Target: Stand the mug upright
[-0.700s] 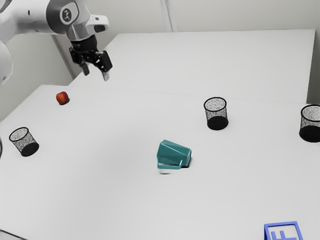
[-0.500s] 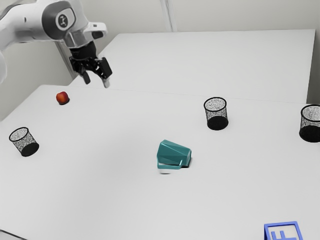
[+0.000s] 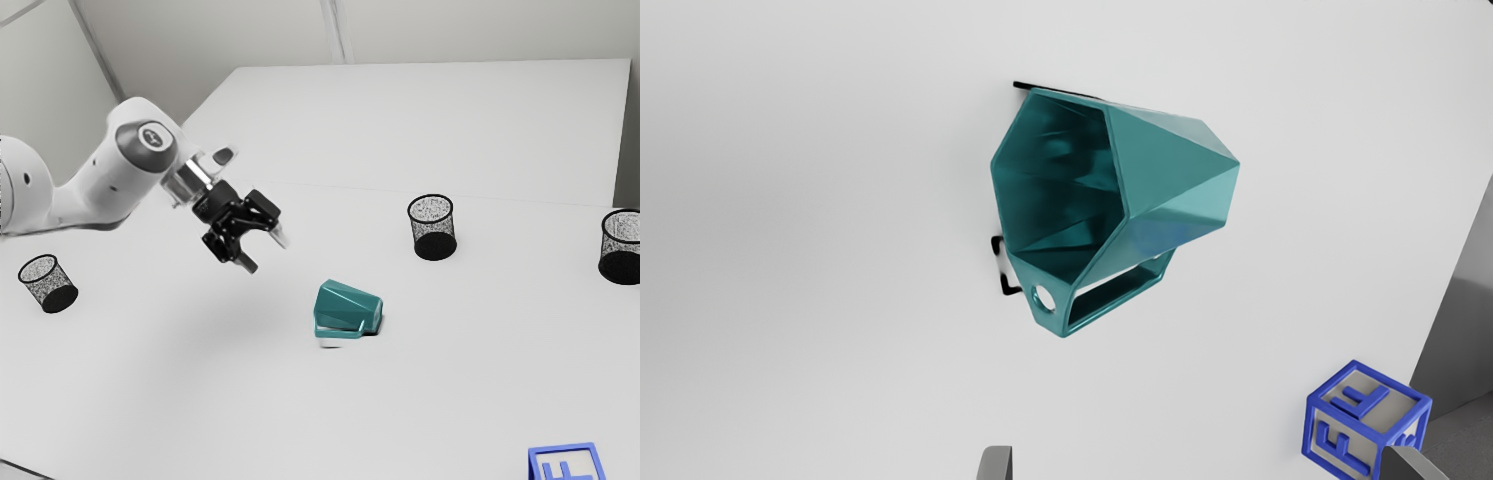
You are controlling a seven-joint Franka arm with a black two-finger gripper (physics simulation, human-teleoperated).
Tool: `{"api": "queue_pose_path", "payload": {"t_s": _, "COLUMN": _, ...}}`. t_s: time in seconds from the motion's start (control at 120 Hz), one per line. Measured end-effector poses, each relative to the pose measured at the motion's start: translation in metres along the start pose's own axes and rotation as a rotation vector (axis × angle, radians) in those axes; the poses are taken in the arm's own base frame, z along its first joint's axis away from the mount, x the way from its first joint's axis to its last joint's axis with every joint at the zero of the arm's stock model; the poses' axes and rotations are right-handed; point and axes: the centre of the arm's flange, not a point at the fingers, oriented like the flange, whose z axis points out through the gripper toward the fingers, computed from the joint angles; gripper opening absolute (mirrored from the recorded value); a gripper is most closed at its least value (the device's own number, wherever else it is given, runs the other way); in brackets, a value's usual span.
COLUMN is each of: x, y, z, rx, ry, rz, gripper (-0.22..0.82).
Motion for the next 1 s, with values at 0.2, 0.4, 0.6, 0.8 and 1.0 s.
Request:
{"api": "queue_pose_path", "payload": {"t_s": 0.2, "x": 0.01, "y": -0.023, "z": 0.043, "rx": -0.073, "ry": 0.013, "rz": -0.038, "gripper": 0.6}}
{"api": "queue_pose_path", "payload": {"t_s": 0.4, "x": 0.024, "y": -0.026, "z": 0.089, "rx": -0.092, "ry": 0.017, "rz": -0.008, "gripper": 0.6}}
{"api": "queue_pose_path", "payload": {"t_s": 0.6, "x": 0.032, "y": -0.018, "z": 0.116, "rx": -0.106, "ry": 0.044, "rz": 0.033, "gripper": 0.58}}
{"api": "queue_pose_path", "payload": {"t_s": 0.8, "x": 0.036, "y": -0.011, "z": 0.132, "rx": -0.125, "ry": 0.067, "rz": 0.059, "gripper": 0.47}}
{"api": "queue_pose_path", "payload": {"t_s": 1.0, "x": 0.036, "y": 0.0, "z": 0.141, "rx": -0.132, "ry": 0.078, "rz": 0.081, "gripper": 0.32}}
